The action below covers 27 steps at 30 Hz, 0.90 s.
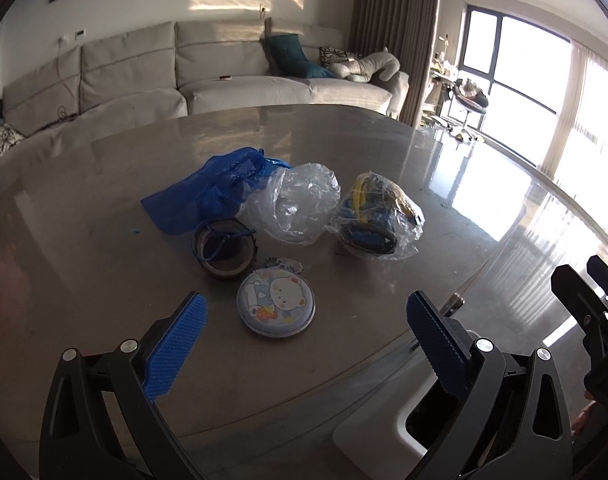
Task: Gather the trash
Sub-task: 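Return to the table and grasp the bear-print lid with the left tool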
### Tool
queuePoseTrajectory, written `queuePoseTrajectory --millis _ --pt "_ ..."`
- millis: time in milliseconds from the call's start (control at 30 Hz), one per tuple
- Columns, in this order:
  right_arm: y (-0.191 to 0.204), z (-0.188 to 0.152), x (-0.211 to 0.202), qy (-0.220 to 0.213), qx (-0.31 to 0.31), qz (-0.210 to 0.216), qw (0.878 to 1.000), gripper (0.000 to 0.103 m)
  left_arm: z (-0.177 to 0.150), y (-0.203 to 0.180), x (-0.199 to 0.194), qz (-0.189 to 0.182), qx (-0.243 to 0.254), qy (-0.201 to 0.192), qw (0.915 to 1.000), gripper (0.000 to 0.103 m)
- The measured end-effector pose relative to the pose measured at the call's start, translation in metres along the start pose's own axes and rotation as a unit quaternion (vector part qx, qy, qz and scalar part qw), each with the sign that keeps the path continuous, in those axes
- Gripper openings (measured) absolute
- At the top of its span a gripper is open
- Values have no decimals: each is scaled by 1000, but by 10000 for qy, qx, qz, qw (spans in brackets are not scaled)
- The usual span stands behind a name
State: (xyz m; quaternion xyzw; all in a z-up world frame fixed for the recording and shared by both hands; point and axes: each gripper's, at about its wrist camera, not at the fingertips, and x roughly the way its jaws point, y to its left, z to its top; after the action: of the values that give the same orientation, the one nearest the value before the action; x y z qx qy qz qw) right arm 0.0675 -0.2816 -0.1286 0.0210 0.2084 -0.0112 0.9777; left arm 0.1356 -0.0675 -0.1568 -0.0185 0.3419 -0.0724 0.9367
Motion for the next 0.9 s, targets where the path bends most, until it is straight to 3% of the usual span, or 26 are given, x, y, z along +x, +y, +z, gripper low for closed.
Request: queuePoseTrajectory --millis 333,600,800,867,900 --pt "30 28 41 -96 -405 462 9981 99 6 25 23 368 -329 126 9987 98" --pt "39 30 61 -103 -424 647 9970 99 -6 32 61 565 -416 627 9956 98" --pt "42 29 69 -18 -463 658 9968 99 -9 23 62 759 -152 480 9958 97" --pt "43 28 69 -14 -467 652 9968 99 -8 22 59 724 -103 432 9964 86" --pt "43 28 70 -15 -476 642 9968 99 -6 20 58 681 -42 411 9968 69"
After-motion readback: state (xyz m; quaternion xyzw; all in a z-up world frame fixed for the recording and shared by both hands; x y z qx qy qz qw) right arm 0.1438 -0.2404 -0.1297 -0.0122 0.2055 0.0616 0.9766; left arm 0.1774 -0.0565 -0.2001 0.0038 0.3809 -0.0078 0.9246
